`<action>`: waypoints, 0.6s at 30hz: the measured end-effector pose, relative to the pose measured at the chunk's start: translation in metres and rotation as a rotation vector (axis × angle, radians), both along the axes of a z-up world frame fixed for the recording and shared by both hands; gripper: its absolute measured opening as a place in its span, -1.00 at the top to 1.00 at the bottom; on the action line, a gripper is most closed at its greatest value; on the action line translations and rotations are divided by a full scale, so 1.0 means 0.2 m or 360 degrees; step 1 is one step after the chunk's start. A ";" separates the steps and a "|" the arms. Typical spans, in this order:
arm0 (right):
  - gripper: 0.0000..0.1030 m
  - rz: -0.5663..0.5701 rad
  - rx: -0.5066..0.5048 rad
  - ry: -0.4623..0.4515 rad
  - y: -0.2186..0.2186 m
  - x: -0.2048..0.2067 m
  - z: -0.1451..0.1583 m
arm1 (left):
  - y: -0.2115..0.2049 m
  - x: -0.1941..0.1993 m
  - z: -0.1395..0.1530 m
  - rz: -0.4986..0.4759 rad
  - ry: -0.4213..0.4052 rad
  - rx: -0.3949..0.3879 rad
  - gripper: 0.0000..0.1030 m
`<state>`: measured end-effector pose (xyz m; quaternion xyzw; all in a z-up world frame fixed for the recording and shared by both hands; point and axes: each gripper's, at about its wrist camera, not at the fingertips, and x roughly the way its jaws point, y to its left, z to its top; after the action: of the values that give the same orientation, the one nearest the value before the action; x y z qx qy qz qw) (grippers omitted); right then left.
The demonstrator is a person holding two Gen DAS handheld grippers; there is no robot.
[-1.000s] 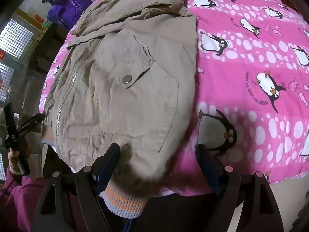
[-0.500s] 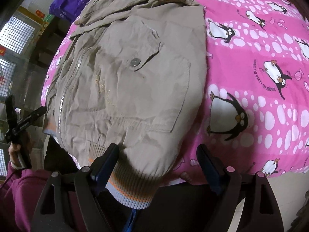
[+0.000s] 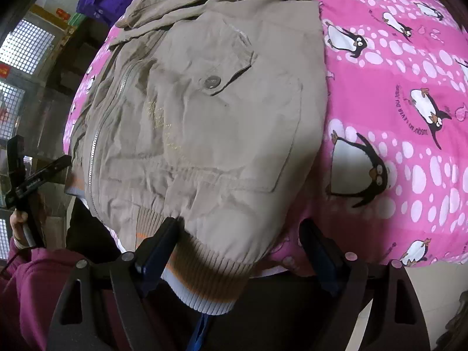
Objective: Fold large clothes
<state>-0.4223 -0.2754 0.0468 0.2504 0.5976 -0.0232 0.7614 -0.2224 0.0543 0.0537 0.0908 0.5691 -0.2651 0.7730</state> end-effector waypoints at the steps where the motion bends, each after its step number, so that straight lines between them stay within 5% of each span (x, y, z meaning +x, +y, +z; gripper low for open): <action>1: -0.66 0.0003 0.0005 -0.0001 0.00 0.00 0.00 | 0.00 0.00 -0.01 -0.0010 0.0012 0.0001 -0.46; 5: -0.67 0.0037 0.0024 0.0003 0.03 0.00 -0.01 | -0.02 -0.02 -0.05 -0.0028 0.0119 -0.0023 -0.46; 18: -0.72 0.0020 0.0077 0.0017 0.02 0.00 -0.04 | -0.14 -0.04 -0.07 -0.0157 0.0060 0.0051 -0.46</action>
<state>-0.4220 -0.2717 0.0391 0.2648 0.6037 -0.0054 0.7519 -0.2308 0.0271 0.0406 0.1260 0.5826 -0.2953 0.7467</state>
